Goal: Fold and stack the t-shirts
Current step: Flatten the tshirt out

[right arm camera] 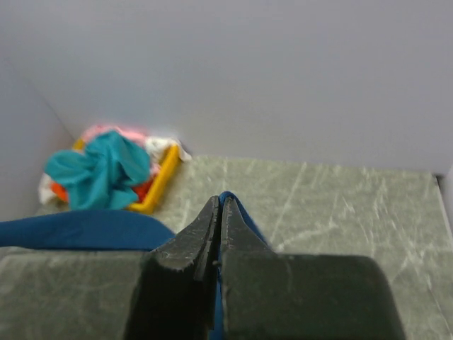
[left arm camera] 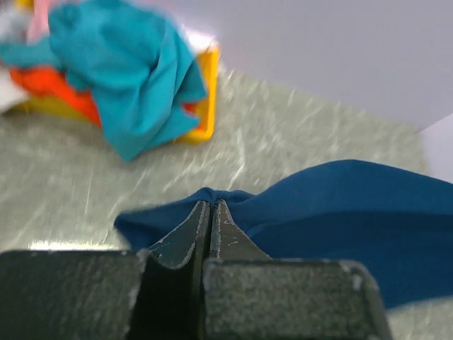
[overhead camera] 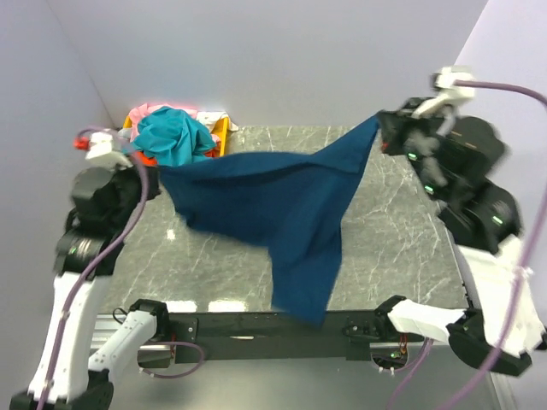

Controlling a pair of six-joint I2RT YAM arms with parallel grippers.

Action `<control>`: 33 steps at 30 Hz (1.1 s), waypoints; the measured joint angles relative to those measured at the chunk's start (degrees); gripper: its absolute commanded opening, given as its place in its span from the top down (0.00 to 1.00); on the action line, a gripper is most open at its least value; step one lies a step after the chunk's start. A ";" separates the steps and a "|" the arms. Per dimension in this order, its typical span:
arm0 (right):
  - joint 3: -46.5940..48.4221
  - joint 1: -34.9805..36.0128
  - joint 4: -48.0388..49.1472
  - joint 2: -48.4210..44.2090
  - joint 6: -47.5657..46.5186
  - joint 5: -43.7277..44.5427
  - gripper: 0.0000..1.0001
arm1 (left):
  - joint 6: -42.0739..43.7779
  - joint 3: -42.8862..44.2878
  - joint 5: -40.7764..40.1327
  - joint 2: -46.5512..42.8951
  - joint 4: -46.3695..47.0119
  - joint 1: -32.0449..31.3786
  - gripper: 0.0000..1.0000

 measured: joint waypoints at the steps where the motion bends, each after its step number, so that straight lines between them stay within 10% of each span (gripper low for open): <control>1: 0.90 0.00 -0.13 -0.76 -0.07 -0.61 1.00 | -0.04 1.03 0.00 -1.51 -0.02 -0.02 1.00; 21: 20.48 -0.04 4.52 -16.68 -1.73 -9.62 1.00 | 4.70 27.43 -2.97 -18.01 -2.27 -0.02 1.00; 33: -4.26 -5.70 21.64 -6.45 -6.56 0.17 1.00 | 0.59 -6.34 -3.56 -6.21 12.22 -0.02 0.87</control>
